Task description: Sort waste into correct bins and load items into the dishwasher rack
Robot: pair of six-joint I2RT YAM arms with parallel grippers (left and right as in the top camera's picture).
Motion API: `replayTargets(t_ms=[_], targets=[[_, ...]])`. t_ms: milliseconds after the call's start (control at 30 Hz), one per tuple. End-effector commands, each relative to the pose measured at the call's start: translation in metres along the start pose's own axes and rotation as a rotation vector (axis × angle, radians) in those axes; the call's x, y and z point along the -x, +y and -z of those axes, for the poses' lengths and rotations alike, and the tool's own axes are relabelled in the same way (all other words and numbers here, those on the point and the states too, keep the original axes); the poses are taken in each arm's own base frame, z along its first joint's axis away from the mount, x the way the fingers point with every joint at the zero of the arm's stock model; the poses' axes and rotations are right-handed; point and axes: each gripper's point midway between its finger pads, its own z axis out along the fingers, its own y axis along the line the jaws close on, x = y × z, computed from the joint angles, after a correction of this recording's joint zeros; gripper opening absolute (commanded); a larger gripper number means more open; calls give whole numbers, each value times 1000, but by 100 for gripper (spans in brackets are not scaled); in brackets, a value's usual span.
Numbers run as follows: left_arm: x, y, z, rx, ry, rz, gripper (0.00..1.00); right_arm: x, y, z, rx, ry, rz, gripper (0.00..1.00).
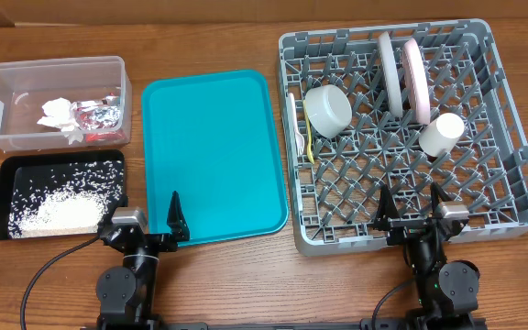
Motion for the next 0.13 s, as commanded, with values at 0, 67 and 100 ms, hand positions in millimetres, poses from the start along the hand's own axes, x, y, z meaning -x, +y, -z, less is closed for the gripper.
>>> replayTargets(t_ms=[0, 67, 100], targets=[[1, 2, 0, 7, -9, -14, 100, -2, -1, 0, -4, -4, 1, 100], [1, 2, 0, 7, -9, -14, 100, -2, -1, 0, -4, -4, 1, 100], [1, 2, 0, 7, -9, -14, 100, -2, -1, 0, -4, -4, 1, 100]])
